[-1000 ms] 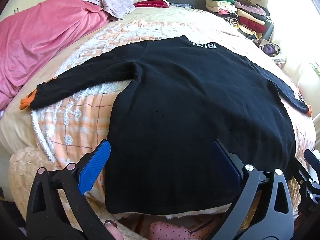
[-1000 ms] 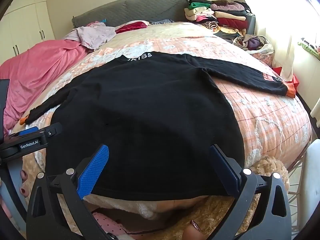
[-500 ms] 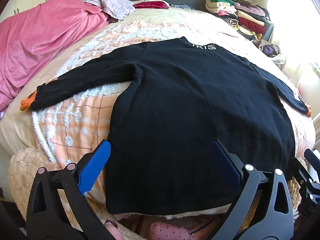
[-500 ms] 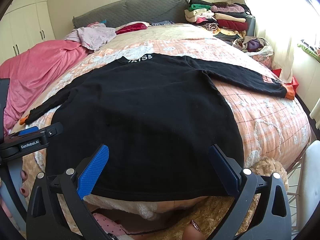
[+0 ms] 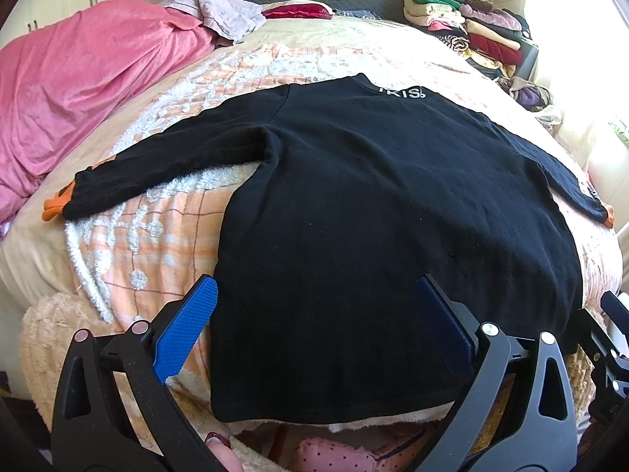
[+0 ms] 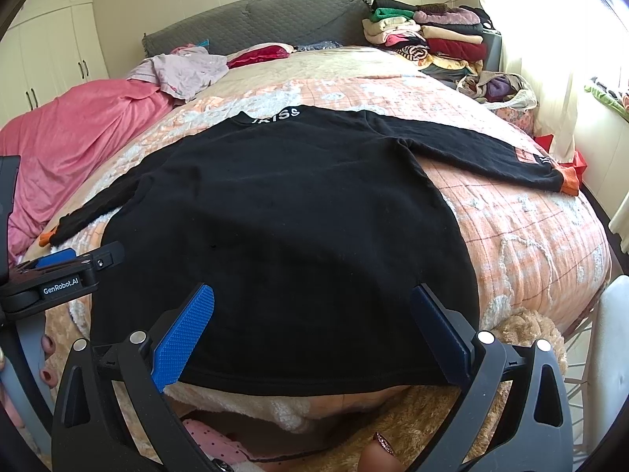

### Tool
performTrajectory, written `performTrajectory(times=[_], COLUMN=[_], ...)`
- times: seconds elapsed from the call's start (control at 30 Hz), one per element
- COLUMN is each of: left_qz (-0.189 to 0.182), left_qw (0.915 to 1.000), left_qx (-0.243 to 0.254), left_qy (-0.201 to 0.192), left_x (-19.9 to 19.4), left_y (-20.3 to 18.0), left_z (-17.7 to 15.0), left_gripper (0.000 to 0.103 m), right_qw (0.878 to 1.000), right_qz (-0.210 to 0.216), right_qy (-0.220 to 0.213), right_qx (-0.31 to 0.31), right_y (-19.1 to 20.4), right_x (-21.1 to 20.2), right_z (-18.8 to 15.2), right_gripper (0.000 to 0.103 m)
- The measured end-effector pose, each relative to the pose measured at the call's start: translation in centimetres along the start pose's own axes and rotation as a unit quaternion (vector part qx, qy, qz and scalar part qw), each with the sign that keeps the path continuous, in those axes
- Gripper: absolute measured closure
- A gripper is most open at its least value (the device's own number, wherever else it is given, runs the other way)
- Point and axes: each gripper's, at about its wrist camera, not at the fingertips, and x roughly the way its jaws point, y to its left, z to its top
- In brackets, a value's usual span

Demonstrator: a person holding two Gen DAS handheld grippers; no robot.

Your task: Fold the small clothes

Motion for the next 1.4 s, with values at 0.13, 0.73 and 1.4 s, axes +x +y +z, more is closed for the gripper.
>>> performTrajectory(times=[0.13,0.73,1.4], left_qz=[0.0,-0.012,-0.033], left_qw=[1.0,0.9998,0.9989], left_qx=[0.0,0.001,0.001], left_qy=[-0.001,0.012,0.033], left_x=[0.0,1.2,4.4], left_y=[-0.1,-0.5,-1.6], left_z=[-0.1,0.6,4.2], left_gripper=[0.009,0.009,0.009], right_qw=[1.0,1.0,1.0], right_qz=[0.0,-0.001,0.01], right_qy=[0.0,0.0,-0.001], right_qx=[0.0,0.002,0.012], right_y=[0.0,-0.4,-1.4], right_x=[0.0,0.7,3.6], right_z=[0.0,1.1,5.1], right_gripper=[0.004,0.004,0.004])
